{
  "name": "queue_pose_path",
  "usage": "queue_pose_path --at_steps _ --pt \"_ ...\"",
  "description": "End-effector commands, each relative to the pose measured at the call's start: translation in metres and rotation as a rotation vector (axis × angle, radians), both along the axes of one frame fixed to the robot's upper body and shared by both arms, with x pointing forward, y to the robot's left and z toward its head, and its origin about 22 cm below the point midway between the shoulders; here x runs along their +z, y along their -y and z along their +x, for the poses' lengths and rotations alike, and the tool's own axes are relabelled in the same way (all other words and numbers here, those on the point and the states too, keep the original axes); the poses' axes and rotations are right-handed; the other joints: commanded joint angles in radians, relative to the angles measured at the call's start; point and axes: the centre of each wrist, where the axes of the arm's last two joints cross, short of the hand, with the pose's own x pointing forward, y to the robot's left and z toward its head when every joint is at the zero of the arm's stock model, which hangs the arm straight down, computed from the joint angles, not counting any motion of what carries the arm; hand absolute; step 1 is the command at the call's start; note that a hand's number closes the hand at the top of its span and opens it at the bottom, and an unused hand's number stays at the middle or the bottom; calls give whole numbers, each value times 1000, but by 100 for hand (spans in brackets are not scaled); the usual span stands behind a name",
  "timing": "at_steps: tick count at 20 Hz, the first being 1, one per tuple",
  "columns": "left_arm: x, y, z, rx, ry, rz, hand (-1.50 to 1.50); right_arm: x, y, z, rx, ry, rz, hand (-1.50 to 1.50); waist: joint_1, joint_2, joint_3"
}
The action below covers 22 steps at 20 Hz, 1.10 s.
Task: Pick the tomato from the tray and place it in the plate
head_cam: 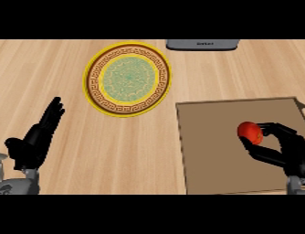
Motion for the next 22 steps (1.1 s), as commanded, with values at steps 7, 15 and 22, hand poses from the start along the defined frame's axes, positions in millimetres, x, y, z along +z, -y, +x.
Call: queue_pose_path --at_steps 7,15,22 --pt "5 -7 0 14 9 22 0 -55 -27 -57 -188 -281 -509 150 -11 14 -15" --pt "3 -10 -1 20 -12 19 0 -42 -78 -51 -249 -167 -617 150 -13 3 -17" --pt "3 -7 -5 19 -8 31 0 -14 -102 -41 -344 -7 -738 150 -16 -10 -15"
